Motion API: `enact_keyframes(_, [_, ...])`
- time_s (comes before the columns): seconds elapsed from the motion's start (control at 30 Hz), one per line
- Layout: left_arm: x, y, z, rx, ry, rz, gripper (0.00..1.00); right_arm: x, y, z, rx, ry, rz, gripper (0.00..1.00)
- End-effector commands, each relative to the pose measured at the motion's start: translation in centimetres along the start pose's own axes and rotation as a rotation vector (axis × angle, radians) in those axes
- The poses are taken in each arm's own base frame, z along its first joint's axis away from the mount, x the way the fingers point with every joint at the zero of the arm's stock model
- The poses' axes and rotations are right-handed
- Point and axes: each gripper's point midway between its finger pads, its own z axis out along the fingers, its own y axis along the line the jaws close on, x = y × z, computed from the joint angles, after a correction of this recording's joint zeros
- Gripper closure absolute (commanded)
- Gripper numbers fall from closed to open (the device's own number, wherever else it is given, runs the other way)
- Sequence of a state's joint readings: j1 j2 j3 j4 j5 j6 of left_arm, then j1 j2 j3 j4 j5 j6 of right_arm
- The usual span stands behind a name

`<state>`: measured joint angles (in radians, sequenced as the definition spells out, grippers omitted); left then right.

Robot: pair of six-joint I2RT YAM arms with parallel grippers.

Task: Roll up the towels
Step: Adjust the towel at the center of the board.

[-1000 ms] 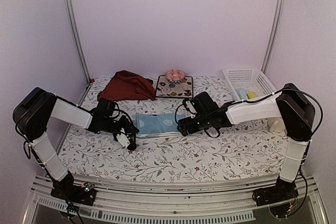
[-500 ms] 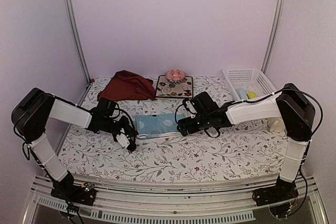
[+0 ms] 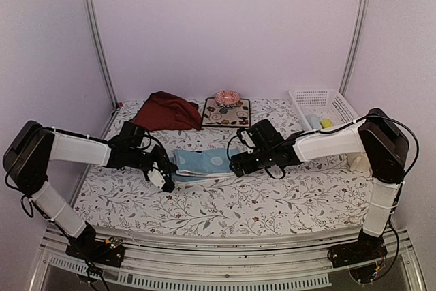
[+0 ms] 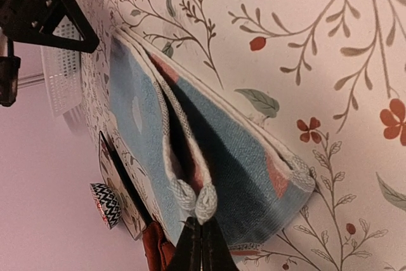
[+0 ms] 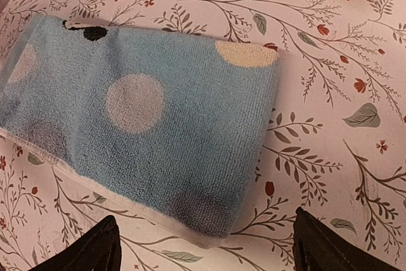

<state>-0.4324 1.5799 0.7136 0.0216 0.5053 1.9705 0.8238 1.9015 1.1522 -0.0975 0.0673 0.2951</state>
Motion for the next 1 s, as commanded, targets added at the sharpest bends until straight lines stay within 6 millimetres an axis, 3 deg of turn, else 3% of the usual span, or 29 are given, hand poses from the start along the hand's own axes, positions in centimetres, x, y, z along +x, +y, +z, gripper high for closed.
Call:
enact_keyframes(0.0, [-1.2,-1.1,-0.5,0.032,-0.008,-0.003,0.99,-0.6,0.6,-0.3,-0.019,-0.01,0.002,0.06])
enact_keyframes(0.53, [0.2,-3.7,0.8,0.097,0.062,-0.028,1.0,-0.4,0.8,-0.2,-0.029,-0.006,0.003,0.06])
enact_keyframes(0.73, [0.9,-3.4,0.5,0.109,0.081,-0.053,1.0,-0.3,0.8,-0.1,-0.029,0.002,0.001,0.06])
enact_keyframes(0.87, [1.0,-2.8,-0.1,0.092,0.087,-0.062,0.71,-0.3,0.8,-0.1,-0.032,0.002,-0.002,0.04])
enact_keyframes(0.97, [1.2,-1.8,-0.9,0.063,0.097,-0.076,0.56,-0.3,0.8,-0.1,-0.042,0.005,0.0,0.03])
